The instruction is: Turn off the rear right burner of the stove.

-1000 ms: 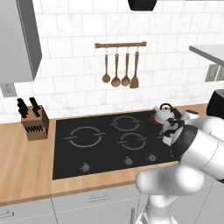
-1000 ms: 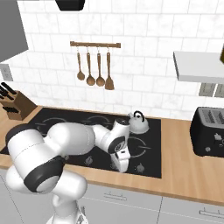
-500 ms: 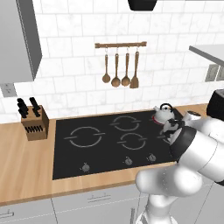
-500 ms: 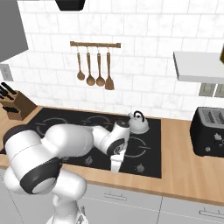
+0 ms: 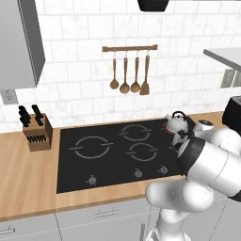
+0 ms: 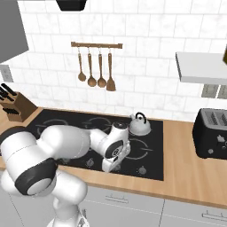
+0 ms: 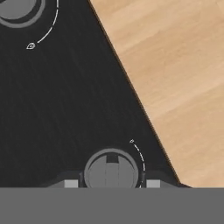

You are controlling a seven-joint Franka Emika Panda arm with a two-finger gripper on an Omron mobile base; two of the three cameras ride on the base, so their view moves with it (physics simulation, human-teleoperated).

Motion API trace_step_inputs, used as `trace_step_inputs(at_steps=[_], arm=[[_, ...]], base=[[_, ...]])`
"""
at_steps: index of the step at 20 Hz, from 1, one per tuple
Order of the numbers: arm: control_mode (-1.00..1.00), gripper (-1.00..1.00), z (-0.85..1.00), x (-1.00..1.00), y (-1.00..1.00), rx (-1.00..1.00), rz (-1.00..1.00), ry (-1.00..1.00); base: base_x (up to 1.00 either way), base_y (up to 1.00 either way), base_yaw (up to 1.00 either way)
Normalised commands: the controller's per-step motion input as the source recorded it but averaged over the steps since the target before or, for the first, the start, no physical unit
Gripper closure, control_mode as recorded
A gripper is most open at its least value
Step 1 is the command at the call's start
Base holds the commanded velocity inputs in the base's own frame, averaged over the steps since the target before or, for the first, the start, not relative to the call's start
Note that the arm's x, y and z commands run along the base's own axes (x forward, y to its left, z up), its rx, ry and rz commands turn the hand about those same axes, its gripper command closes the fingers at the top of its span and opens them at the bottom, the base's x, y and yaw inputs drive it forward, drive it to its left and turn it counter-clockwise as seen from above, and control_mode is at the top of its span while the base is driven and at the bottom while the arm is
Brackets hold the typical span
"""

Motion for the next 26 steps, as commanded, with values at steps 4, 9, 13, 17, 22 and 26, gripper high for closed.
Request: trace_step_inputs(at_steps=[4,9,13,17,22,26], arm=[[-1.00,1.00,-0.03,0.00,0.00,0.00,-0.72,0.21],[-1.00,1.00,-0.06,0.00,-0.05,0.00,-0.73,0.19],[-1.00,1.00,-0.08,0.00,-0.13,0.00,-0.73,0.17],[-1.00,1.00,-0.08,0.00,-0.24,0.00,-0.74,0.16],[-1.00,1.00,-0.10,0.00,-0.22,0.00,-0.79,0.11],[-1.00,1.00,-0.08,0.00,0.00,0.00,-0.88,0.01]], base=[[0.00,0.00,0.00],[0.00,0.00,0.00],[0.00,0.00,0.00],[0.00,0.00,0.00],[0.00,0.00,0.00],[0.00,0.00,0.00]])
